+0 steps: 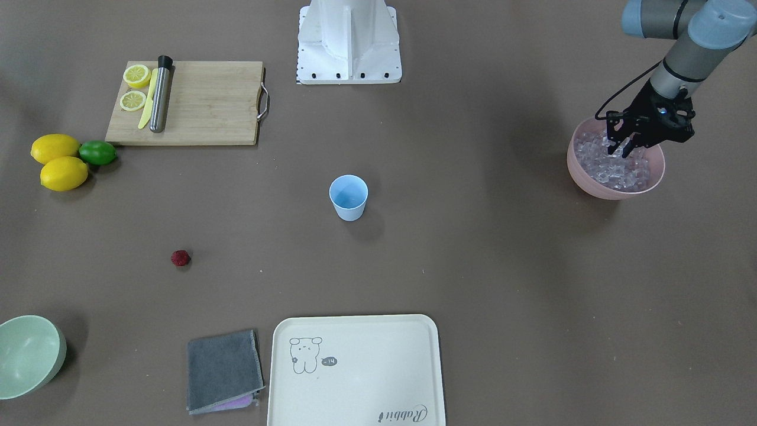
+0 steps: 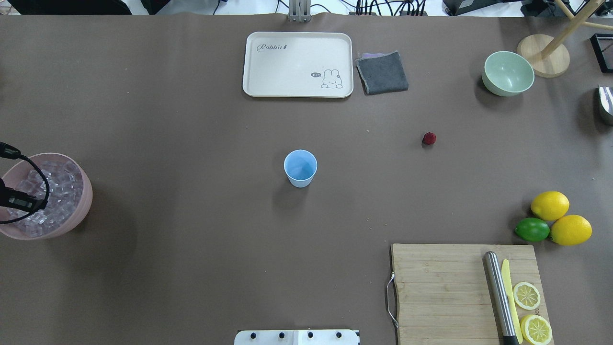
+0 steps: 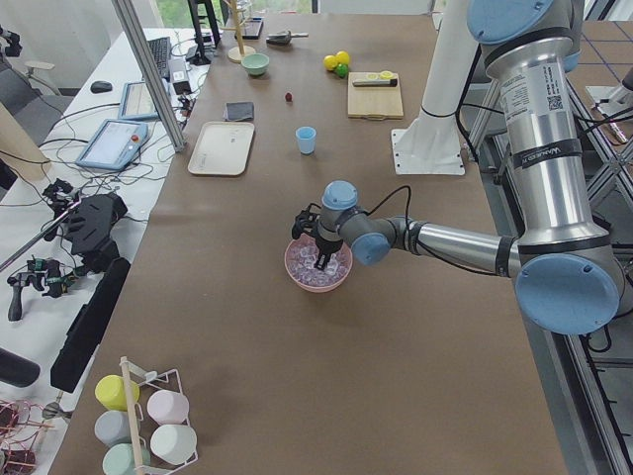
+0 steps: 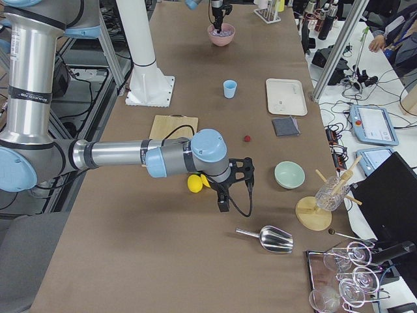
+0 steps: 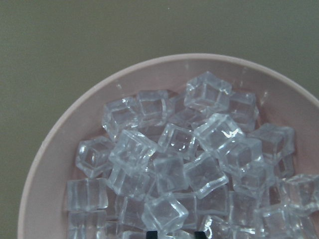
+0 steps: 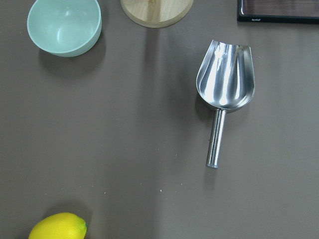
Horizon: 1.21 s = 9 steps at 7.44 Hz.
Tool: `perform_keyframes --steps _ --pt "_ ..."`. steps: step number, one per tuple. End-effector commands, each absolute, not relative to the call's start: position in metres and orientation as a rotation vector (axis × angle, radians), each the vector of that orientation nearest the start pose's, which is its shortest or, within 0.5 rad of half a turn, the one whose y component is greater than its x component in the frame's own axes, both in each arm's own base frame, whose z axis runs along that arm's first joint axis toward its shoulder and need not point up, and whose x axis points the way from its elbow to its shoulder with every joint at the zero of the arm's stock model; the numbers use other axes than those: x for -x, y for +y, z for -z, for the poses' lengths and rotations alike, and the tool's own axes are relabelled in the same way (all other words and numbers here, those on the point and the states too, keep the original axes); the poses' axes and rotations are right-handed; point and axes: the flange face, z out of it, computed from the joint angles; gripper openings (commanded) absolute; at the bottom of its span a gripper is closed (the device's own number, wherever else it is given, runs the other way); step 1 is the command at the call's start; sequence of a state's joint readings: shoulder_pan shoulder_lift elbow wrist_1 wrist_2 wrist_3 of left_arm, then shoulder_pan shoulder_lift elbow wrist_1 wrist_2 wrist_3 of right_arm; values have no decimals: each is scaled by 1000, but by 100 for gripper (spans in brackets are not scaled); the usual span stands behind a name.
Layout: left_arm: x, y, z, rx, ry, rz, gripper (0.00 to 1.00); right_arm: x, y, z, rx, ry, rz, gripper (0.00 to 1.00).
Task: Put ice and strawberries in cup
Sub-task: 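Lower the left gripper into the pink bowl and grasp an ice cube, then carry the ice cube with the left gripper over the light-blue cup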
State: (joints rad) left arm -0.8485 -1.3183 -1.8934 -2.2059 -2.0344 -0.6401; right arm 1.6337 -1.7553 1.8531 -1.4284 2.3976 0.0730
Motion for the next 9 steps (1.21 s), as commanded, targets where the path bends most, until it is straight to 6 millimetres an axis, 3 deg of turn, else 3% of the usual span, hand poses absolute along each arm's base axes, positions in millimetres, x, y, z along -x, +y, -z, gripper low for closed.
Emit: perform_keyframes --steps 1,4,6,9 --pt "-205 -377 -544 -248 815 -236 0 -87 -421 -583 -222 -824 -29 100" --pt "-182 -391 -532 -252 874 -237 0 -86 -423 -583 -223 -824 -27 100" --pt "-168 -421 -507 -309 911 -188 0 -85 -423 -583 -222 -823 -24 100" --pt "-206 -474 -434 -277 1032 39 0 -84 -423 -583 -220 -823 -23 100"
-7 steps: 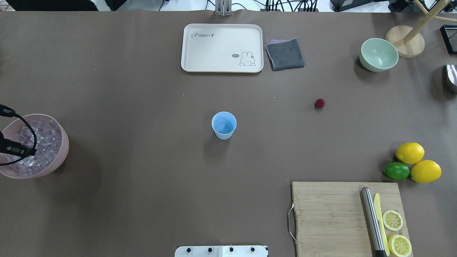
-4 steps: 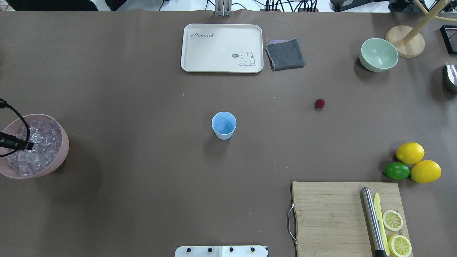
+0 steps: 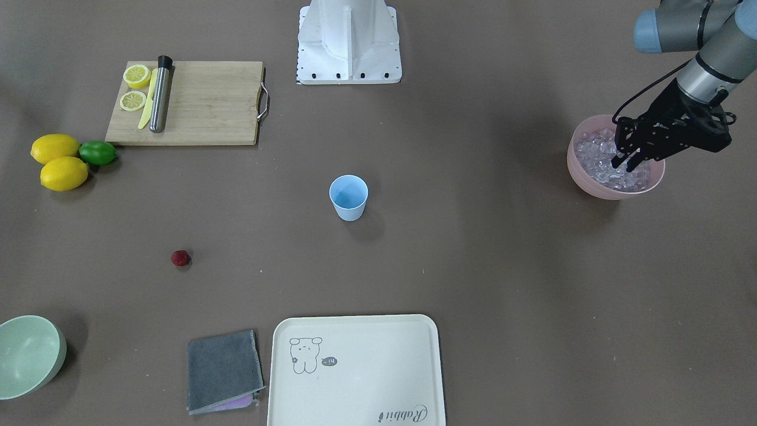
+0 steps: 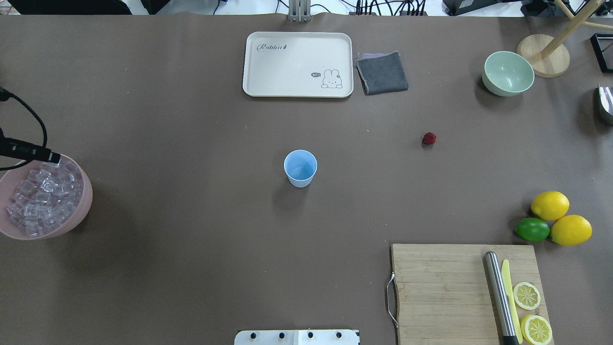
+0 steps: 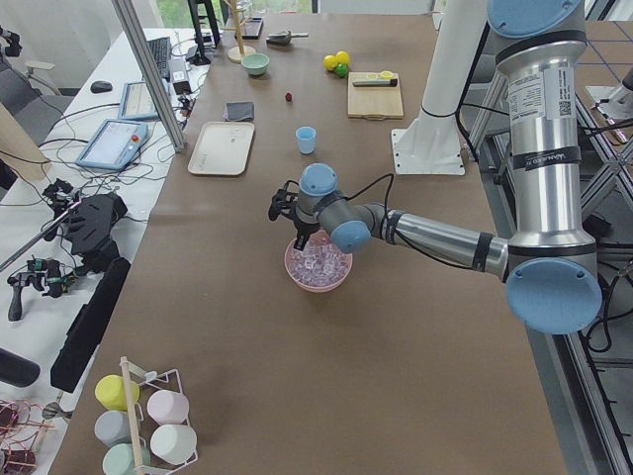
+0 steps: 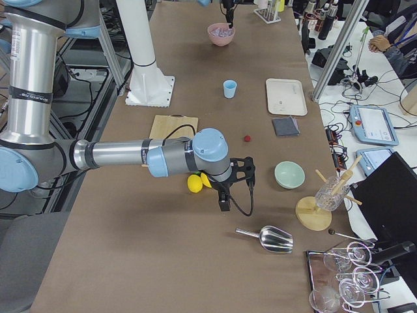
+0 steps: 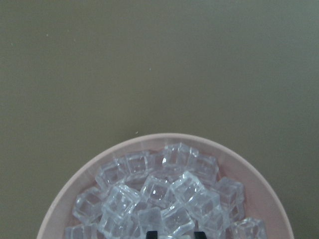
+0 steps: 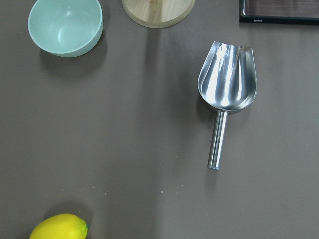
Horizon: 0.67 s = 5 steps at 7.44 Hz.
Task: Put ice and strawberries in cup
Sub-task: 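Carry the ice cube with the left gripper over the light-blue cup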
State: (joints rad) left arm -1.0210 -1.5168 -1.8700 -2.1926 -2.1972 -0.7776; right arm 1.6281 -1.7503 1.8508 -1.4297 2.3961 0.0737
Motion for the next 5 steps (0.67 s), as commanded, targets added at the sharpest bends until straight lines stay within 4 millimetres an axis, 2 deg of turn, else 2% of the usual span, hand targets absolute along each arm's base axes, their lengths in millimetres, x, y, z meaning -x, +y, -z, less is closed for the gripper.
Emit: perform_keyframes --steps 1,2,3,4,5 --pt "-223 -492 -404 -260 1078 108 0 -84 -423 -583 -219 -823 -22 100" --pt "-259 -497 -370 -214 1136 159 0 -84 -423 -583 -222 -823 -20 100" --pt "-306 -497 -331 -204 1173 219 0 -84 -423 -584 -219 -823 -22 100" --pt "-361 -478 -313 -198 1180 251 0 -84 -423 -583 -221 -823 -21 100" --pt "-395 -474 -288 -207 1191 295 0 -84 -423 -584 -219 -823 -22 100"
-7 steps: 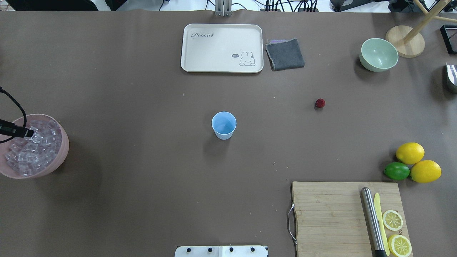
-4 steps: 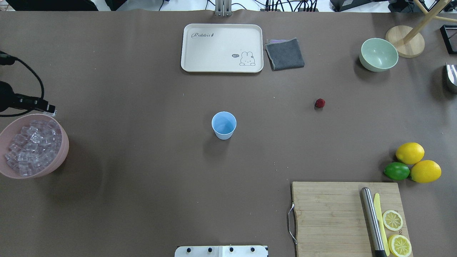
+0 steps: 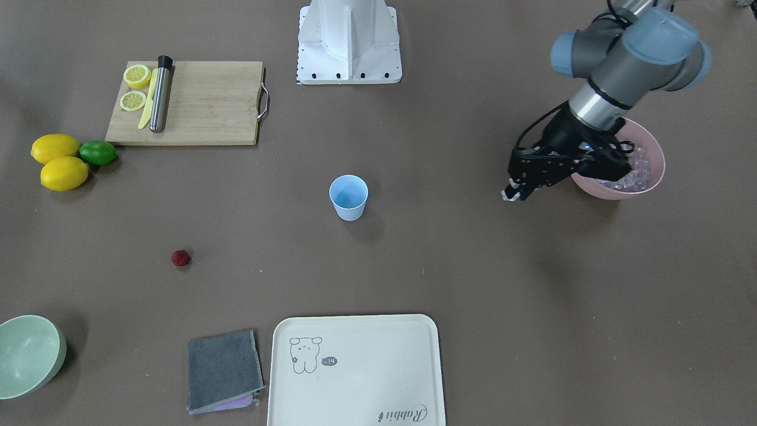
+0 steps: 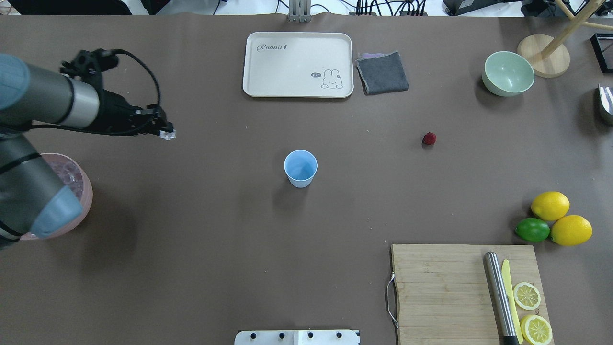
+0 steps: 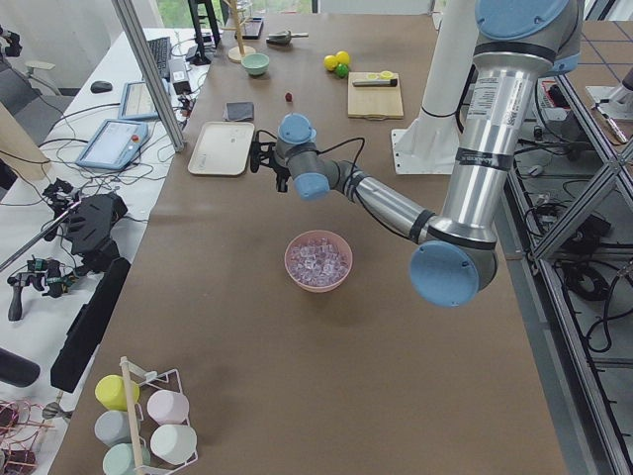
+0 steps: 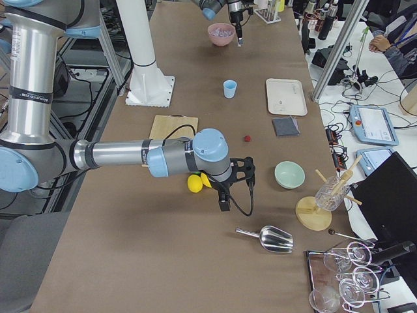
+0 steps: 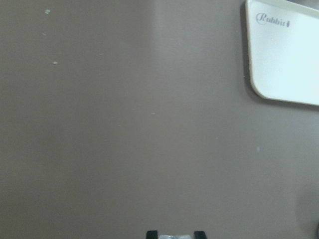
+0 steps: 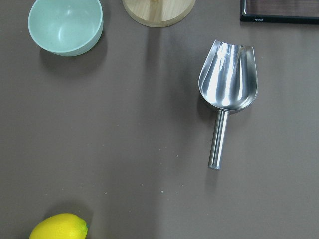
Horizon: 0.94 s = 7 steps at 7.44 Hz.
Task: Put ice and strawberries in cup
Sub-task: 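Carry the ice cube with the left gripper over the light-blue cup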
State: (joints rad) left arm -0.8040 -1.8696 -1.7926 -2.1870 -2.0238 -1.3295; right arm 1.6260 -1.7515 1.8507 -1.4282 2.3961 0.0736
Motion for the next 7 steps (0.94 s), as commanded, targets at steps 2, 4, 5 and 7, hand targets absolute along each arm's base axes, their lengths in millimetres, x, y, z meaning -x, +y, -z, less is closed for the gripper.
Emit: perform_keyframes --steps 2,4,5,7 --pt "-454 -455 -226 -181 1174 364 0 -84 -423 -584 -219 -823 -22 100" --pt "-492 -432 -176 -172 1175 429 0 -84 -423 -584 -221 -823 -21 100" --pt "-495 -431 -171 -176 1179 445 0 -84 -423 -584 -221 -823 -21 100" --pt "-516 -431 -166 -204 1166 457 0 -83 -423 -584 -219 -825 -23 100"
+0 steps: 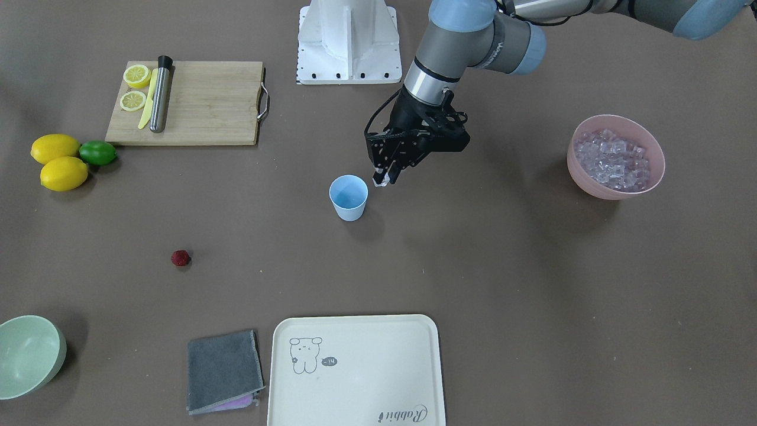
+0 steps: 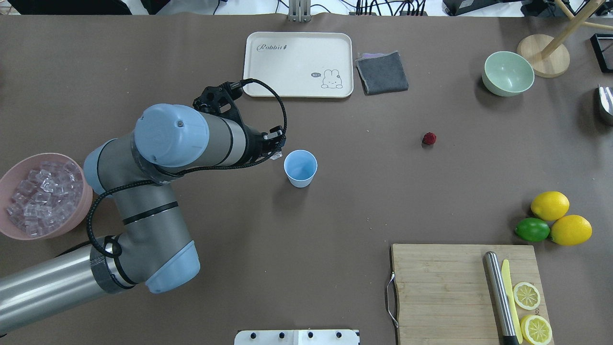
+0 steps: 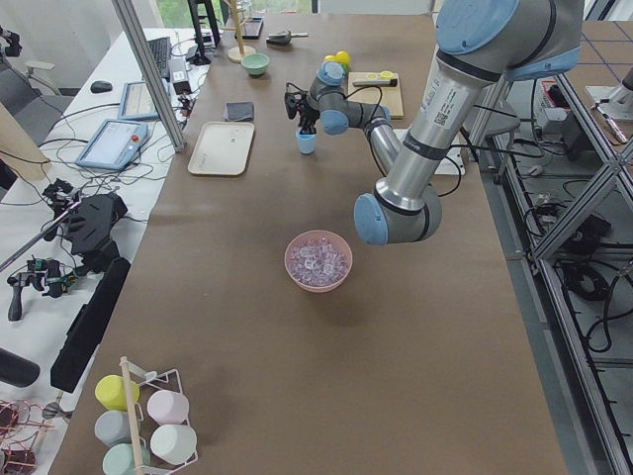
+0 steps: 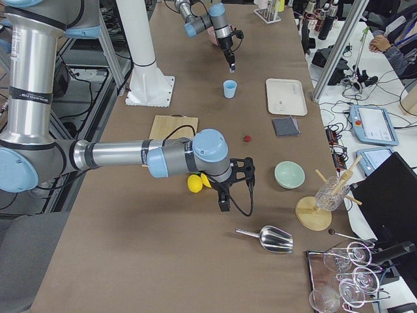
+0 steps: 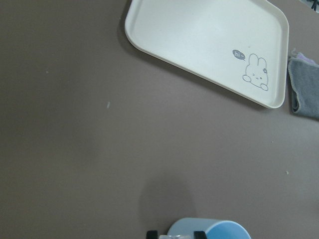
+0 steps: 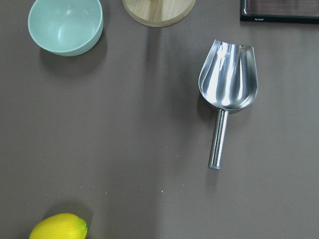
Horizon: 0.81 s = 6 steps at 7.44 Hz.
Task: Put ice and strawberries in cup
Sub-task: 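Carry the ice cube with the left gripper over the light-blue cup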
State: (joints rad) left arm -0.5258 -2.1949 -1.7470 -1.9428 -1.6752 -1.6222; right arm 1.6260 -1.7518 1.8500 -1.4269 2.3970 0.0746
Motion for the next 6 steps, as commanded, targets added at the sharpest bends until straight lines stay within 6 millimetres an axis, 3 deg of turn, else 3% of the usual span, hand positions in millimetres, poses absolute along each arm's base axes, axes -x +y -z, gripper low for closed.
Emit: perform_keyframes --steps 1,2,6 --pt "-526 -428 -162 -209 1166 455 0 -83 -423 -584 -217 -825 -23 100" --pt "-532 -422 -155 -222 1172 455 0 -83 -423 -586 -213 -825 -25 100" --pt "-554 -413 -160 -254 1150 495 0 -83 -422 -588 -211 -825 -25 100"
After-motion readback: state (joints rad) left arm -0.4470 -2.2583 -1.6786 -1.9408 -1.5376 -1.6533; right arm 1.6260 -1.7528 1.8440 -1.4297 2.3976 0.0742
